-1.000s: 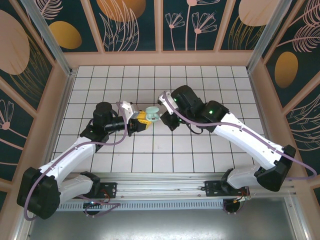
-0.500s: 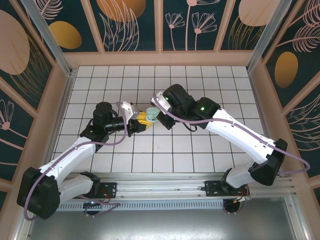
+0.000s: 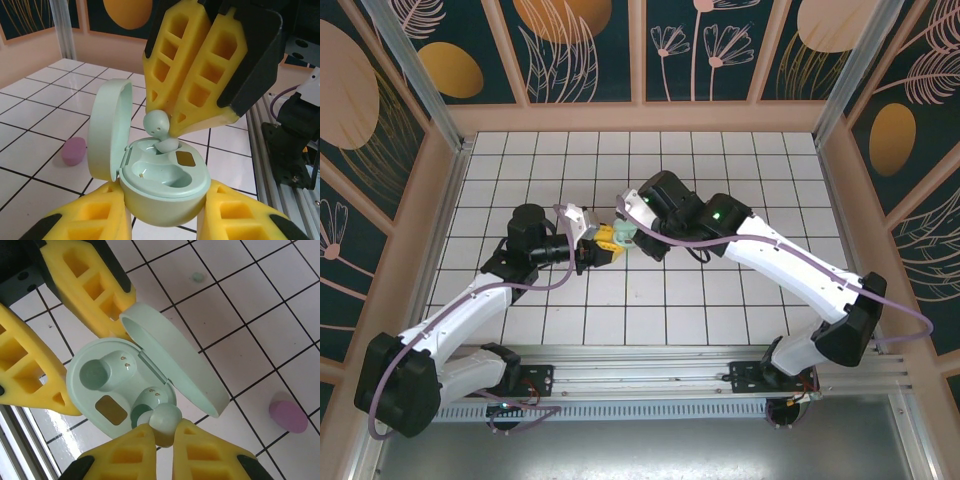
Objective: Insert wireless bluetooth earbuds into charging case
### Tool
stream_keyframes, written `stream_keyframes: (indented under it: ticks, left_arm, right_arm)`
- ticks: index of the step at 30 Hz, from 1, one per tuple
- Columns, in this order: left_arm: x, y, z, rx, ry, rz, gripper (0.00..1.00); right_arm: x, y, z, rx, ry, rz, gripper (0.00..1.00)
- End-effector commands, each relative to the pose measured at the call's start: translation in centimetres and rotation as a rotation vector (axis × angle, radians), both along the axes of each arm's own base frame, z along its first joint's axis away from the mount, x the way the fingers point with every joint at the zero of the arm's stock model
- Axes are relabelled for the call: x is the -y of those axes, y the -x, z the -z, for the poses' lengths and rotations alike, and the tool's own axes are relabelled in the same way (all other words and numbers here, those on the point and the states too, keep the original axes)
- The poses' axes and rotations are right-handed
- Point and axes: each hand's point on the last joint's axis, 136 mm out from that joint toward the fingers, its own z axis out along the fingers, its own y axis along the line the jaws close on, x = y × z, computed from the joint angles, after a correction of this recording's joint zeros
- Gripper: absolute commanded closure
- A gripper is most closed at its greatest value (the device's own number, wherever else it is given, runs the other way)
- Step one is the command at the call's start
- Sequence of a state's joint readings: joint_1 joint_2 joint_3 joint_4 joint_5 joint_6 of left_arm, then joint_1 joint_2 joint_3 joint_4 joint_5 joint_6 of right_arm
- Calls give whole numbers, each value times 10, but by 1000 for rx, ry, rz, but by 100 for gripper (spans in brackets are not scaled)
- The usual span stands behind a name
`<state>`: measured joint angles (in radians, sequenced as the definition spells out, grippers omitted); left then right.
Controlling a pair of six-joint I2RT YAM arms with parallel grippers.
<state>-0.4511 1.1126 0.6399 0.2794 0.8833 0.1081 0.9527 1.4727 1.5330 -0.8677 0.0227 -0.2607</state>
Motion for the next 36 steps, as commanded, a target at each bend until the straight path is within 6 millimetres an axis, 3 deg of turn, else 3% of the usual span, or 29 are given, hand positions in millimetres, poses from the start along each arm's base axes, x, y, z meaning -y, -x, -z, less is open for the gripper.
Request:
stream_keyframes:
  ticks: [1,9,17,26,30,36]
  left_arm:
    - [5,2,-20,52,33,40,94]
    - [5,2,-21,54,35,39,94]
    - [5,0,-19,55,29,37,94]
    - [4,1,-18,56,26,34,93]
    - [3,2,-17,55,25,27,93]
    - [2,1,-18,52,30,12,93]
  right_arm:
    - [-2,4,0,7,42,-39,89]
    - [-8,8,5,4,72,-76,87]
    - [-9,11,-1,-3,64,-85,69]
    - [-11,10,-11,10,31,-74,65]
    - [-11,7,-28,10,-26,-47,65]
    - [-5,4,-73,-17,-217,-27,64]
